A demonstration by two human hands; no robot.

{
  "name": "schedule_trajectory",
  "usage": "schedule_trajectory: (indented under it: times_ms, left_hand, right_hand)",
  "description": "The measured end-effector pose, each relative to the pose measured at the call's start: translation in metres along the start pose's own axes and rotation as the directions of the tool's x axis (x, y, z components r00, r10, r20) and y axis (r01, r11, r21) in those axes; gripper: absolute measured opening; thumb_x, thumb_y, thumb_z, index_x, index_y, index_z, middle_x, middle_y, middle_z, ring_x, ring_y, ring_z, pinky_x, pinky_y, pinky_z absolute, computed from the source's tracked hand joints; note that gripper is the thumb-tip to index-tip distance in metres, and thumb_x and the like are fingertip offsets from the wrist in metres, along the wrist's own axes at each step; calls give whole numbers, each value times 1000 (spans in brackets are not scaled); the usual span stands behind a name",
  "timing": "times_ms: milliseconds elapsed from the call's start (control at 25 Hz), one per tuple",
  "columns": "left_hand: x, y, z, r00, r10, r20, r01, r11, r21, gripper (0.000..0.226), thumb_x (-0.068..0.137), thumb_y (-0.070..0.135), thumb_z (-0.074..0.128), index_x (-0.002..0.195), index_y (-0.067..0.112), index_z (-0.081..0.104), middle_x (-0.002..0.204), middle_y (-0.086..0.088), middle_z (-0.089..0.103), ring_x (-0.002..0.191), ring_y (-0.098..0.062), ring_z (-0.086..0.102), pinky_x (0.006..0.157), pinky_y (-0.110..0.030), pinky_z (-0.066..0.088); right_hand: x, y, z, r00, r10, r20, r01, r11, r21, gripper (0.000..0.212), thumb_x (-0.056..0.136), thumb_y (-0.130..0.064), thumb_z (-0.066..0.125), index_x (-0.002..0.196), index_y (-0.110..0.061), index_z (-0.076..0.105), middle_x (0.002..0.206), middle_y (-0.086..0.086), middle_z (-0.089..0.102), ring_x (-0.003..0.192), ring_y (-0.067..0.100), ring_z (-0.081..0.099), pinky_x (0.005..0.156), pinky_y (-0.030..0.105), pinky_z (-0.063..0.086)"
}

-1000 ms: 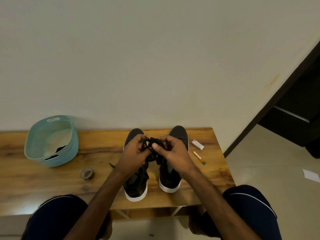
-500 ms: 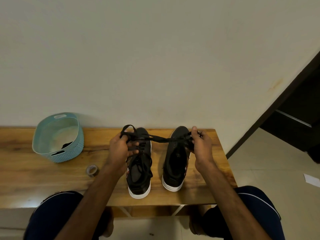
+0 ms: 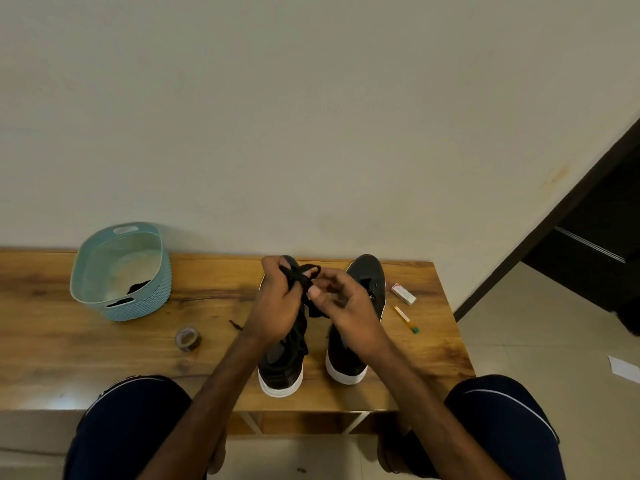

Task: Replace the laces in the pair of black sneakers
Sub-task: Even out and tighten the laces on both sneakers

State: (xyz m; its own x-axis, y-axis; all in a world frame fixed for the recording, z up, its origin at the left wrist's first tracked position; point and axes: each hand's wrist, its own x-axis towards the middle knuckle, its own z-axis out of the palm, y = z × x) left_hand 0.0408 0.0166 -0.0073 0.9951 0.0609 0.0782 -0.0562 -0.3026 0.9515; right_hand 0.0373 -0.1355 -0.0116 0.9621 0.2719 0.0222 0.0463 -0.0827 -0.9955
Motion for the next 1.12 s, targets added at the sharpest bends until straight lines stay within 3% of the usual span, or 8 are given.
schedule_trajectory:
  times_ms: [240, 440, 520, 600, 680, 840, 960, 1120]
  left_hand:
    - [8, 12, -16, 962, -244, 122, 263, 948, -180, 30, 99, 2, 51, 121, 15, 36, 102, -8, 64, 76, -15, 62, 56, -28, 48]
    - [1, 12, -32, 776, -321, 542, 334, 939, 79, 21, 100, 23, 53, 120, 21, 58, 80, 7, 57, 62, -5, 48, 53, -20, 44]
    - [1, 11, -26, 853, -294, 432, 306, 951, 44, 23, 104, 28, 44, 114, 19, 62, 75, 7, 52, 61, -6, 46, 51, -20, 41]
    - [5, 10, -25, 949, -299, 104, 305, 951, -45, 32, 106, 33, 38, 104, 15, 65, 79, 3, 57, 66, -10, 50, 52, -23, 38]
    - [13, 5, -33, 926, -323, -194, 285, 937, -201, 28, 103, 36, 46, 101, 13, 62, 84, -4, 61, 72, -18, 59, 57, -29, 45]
    - [16, -3, -42, 968, -123, -217, 132, 991, 31, 24, 94, 34, 64, 113, 23, 53, 97, -11, 65, 83, -21, 65, 74, -48, 56]
    - [6, 4, -19, 986, 164, 12, -161, 944, 289, 21, 95, 27, 63, 115, 27, 55, 82, 7, 60, 58, -5, 55, 51, -24, 44]
    - [-3, 3, 14, 949, 130, 288, -152, 987, 57, 27, 101, 22, 53, 128, 25, 52, 77, 6, 63, 62, -2, 56, 56, -16, 43]
  right_hand:
    - [7, -5, -21, 987, 122, -106, -88, 956, 280, 22, 99, -14, 56, 120, -12, 61, 63, -3, 51, 58, 8, 48, 60, 22, 47]
    - [17, -12, -73, 931, 221, -290, 74, 664, 744, 20, 96, -16, 53, 116, -16, 59, 77, -2, 61, 57, 6, 46, 40, 15, 31]
    - [18, -12, -82, 912, 227, -341, 153, 583, 798, 27, 92, -15, 56, 119, -17, 57, 87, -1, 67, 60, 6, 50, 39, 14, 28]
    - [18, -11, -94, 883, 237, -406, 239, 518, 821, 28, 92, -14, 57, 120, -18, 56, 98, -1, 70, 65, 6, 55, 39, 14, 28]
    - [17, -10, -108, 844, 253, -473, 308, 493, 813, 26, 95, -14, 56, 121, -18, 57, 104, -1, 70, 67, 6, 56, 38, 14, 28]
    - [14, -17, -117, 842, 221, -493, 261, 632, 730, 16, 100, -11, 50, 111, -19, 59, 95, 0, 70, 58, 6, 51, 37, 15, 27]
    - [10, -24, -88, 946, 156, -286, 8, 867, 498, 13, 99, -5, 50, 105, -16, 55, 86, 4, 67, 55, 9, 48, 39, 18, 23]
    - [2, -18, -42, 987, 140, 75, -158, 923, 351, 10, 97, -2, 53, 104, -10, 51, 80, 9, 66, 58, 15, 51, 42, 20, 31]
